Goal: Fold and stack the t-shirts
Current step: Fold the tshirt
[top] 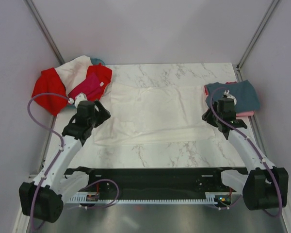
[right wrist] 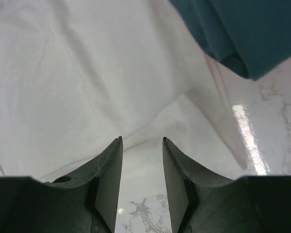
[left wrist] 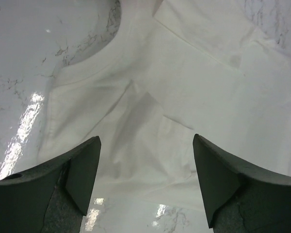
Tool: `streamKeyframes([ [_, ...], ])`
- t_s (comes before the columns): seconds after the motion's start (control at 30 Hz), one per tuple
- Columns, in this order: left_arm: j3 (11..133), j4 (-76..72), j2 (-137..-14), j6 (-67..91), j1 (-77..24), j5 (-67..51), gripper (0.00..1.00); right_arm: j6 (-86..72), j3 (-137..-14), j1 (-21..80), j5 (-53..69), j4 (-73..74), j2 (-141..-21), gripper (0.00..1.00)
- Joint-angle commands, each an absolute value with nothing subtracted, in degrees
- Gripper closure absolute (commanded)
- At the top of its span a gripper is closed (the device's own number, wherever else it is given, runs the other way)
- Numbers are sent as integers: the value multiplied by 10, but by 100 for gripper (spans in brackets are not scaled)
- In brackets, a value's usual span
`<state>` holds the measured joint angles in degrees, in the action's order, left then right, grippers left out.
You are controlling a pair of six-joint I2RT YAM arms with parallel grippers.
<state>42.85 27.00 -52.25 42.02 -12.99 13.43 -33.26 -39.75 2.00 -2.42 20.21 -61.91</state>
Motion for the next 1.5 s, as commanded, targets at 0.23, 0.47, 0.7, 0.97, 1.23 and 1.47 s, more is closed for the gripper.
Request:
streamKeyframes([
  [0.23, 450, 144, -715, 424, -124, 200, 36, -333, -532, 251, 40, 64, -808, 61],
  [0.47, 511, 134, -856, 427, -121, 216, 44, -348, -628, 316, 44, 47, -964, 66],
  [0.7, 569, 171, -961, 470, -84, 232, 41, -336, -682, 326, 6, 76, -1069, 71],
  [0.97, 604, 220, -1030, 503, -48, 209, 39, -325, -708, 325, -70, 134, -1110, 77],
  [1.23, 649, 266, -1027, 491, -48, 221, 35, -306, -712, 352, -89, 125, -1057, 62],
  [1.47, 641, 260, -954, 455, -88, 238, 30, -330, -736, 385, -1, 71, -1058, 65],
])
